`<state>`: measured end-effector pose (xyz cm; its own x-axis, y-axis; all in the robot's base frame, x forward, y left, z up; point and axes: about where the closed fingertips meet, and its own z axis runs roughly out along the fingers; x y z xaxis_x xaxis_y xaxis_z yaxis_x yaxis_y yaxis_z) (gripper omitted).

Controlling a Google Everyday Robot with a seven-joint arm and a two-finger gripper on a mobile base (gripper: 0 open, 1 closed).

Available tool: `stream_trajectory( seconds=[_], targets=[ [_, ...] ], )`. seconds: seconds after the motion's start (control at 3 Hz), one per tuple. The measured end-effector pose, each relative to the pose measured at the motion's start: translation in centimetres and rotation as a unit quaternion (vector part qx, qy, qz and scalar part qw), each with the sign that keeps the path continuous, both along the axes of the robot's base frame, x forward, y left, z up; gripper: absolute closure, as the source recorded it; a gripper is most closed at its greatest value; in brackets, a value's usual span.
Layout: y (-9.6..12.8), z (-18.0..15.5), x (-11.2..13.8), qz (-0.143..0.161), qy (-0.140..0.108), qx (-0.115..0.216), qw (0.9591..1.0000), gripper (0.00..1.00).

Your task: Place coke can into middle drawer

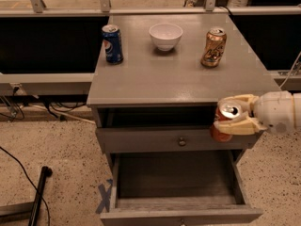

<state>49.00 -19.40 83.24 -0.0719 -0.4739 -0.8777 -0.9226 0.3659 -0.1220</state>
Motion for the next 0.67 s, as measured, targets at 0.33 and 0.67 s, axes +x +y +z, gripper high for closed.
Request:
stream_trajectory(
  seconds=[0.33, 0.67],
  targets=[
    [-2.52, -1.03, -0.8, 0.015, -0.045, 0.018, 0.9987, 1.0],
    [-2.5, -1.53, -0.62, 0.016, -0.039, 0.018, 0.9989, 1.0]
  ],
)
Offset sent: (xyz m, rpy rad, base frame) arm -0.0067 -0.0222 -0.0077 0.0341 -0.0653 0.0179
